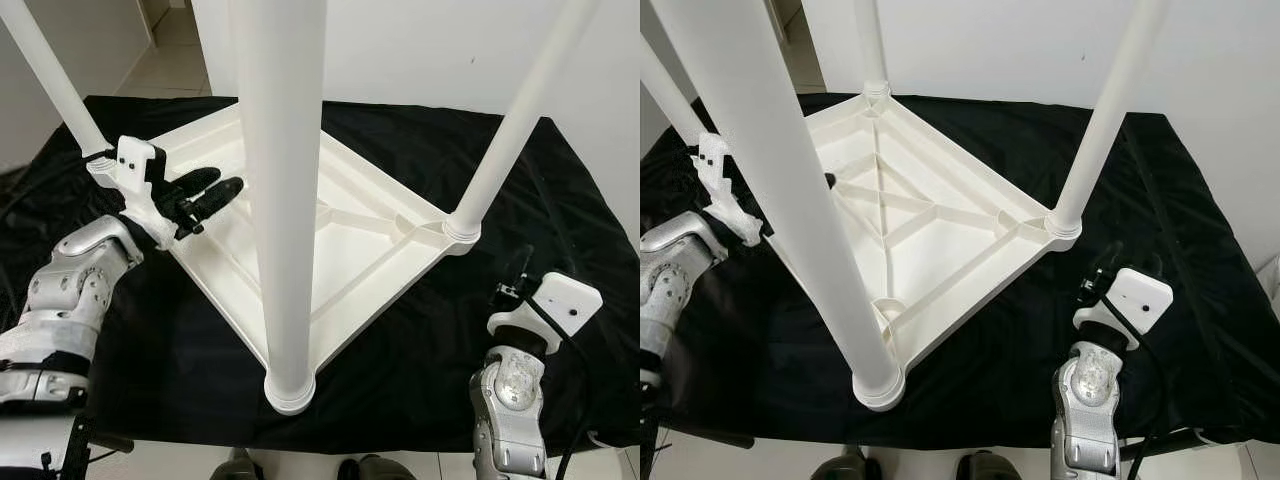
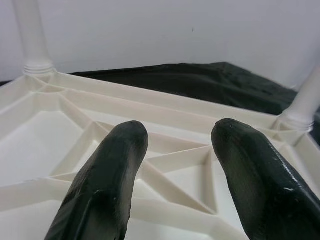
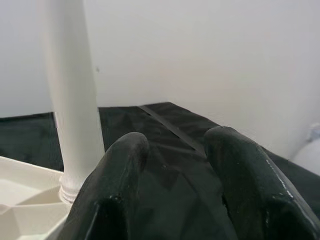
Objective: Building children table
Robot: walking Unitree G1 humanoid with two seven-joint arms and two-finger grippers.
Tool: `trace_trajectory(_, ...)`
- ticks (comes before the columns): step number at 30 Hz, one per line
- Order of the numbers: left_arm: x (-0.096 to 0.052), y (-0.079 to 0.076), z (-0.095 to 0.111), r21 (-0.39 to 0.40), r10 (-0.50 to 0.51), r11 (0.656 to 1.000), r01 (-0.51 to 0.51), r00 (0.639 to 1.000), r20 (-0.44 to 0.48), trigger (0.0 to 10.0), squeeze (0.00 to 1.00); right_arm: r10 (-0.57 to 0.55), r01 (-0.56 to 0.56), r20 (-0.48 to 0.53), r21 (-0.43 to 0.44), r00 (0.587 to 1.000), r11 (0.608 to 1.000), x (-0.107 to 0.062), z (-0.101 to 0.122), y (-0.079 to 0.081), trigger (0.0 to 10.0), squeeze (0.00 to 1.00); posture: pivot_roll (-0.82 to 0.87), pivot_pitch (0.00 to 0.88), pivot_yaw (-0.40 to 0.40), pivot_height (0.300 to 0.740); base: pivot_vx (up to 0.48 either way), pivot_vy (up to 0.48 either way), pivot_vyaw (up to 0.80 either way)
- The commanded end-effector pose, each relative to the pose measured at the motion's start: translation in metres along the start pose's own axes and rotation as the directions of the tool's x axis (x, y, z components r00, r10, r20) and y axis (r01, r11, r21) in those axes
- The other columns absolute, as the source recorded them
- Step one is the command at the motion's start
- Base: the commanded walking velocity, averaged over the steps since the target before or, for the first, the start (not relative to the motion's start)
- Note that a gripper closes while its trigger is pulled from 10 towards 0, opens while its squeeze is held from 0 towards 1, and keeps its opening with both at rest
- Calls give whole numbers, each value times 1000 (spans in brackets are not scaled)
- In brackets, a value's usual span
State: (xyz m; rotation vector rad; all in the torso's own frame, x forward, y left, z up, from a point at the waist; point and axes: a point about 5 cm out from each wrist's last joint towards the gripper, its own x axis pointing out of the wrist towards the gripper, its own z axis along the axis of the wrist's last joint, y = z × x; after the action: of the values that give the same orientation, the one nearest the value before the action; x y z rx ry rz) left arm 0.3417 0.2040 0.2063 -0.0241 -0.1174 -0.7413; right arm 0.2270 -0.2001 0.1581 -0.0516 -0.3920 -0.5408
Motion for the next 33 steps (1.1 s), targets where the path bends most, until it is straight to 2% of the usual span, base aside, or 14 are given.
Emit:
trace_trajectory(1, -2, 3, -4, 46, -25, 999, 26, 999, -29, 10000, 0, -4, 4, -26, -1, 1000, 1000, -1, -1, -3, 10000, 0, 24, 46, 1, 740, 0, 0, 0)
trace_trajectory(8, -10, 11, -12, 120, -47, 991, 59, 994, -101, 10000, 0, 0, -1, -47, -10, 999, 1000, -3, -1, -8, 10000, 0, 26, 48, -2, 740, 0, 0, 0)
trace_trajectory(11, -19, 8, -26, 183, -112, 971, 152, 971, -211, 10000, 0, 6, -8, -55, -21, 998, 1000, -4, -2, -11, 10000, 0, 23, 50, -1, 740, 0, 0, 0)
trace_trajectory(13, -20, 7, -30, 168, -132, 970, 174, 963, -234, 10000, 0, 7, -9, -57, -23, 998, 1000, -4, -2, -11, 10000, 0, 23, 51, -1, 740, 0, 0, 0)
trace_trajectory(20, -20, 4, -33, 195, -183, 950, 245, 940, -288, 10000, 0, 9, -11, -63, -28, 998, 1000, -4, -3, -12, 10000, 0, 32, 54, -5, 740, 0, 0, 0)
trace_trajectory(21, -20, 3, -35, 215, -209, 934, 285, 925, -316, 10000, 0, 12, -14, -68, -29, 998, 999, -4, -4, -12, 10000, 0, 34, 55, -6, 740, 0, 0, 0)
trace_trajectory(22, -20, 3, -35, 215, -209, 934, 285, 925, -316, 10000, 0, 12, -14, -68, -29, 998, 999, -4, -4, -12, 10000, 0, 34, 55, -6, 740, 0, 0, 0)
trace_trajectory(24, -19, -1, -42, 200, -284, 903, 379, 879, -384, 10000, 0, 31, -34, -73, -34, 997, 999, -4, -4, -10, 10000, 0, 37, 56, -5, 740, 0, 0, 0)
trace_trajectory(27, -18, -2, -44, 184, -310, 894, 409, 861, -403, 10000, 0, 37, -40, -74, -37, 997, 999, -4, -4, -9, 10000, 0, 38, 55, -7, 740, 0, 0, 0)
trace_trajectory(28, -19, -4, -47, 172, -345, 876, 451, 834, -430, 10000, 0, 39, -42, -76, -38, 996, 998, -4, -4, -9, 10000, 0, 36, 54, -6, 740, 0, 0, 0)
trace_trajectory(29, -19, -4, -47, 172, -345, 876, 451, 834, -430, 10000, 0, 39, -42, -76, -38, 996, 998, -4, -4, -9, 10000, 0, 36, 54, -6, 740, 0, 0, 0)
trace_trajectory(30, -19, -6, -50, 166, -369, 859, 484, 811, -454, 10000, 0, 38, -41, -77, -38, 996, 998, -4, -4, -10, 10000, 0, 32, 54, -1, 740, 0, 0, 0)
trace_trajectory(33, -19, -7, -52, 166, -388, 843, 512, 791, -473, 10000, 0, 37, -40, -78, -39, 996, 998, -4, -4, -10, 10000, 0, 30, 53, 0, 740, 0, 0, 0)
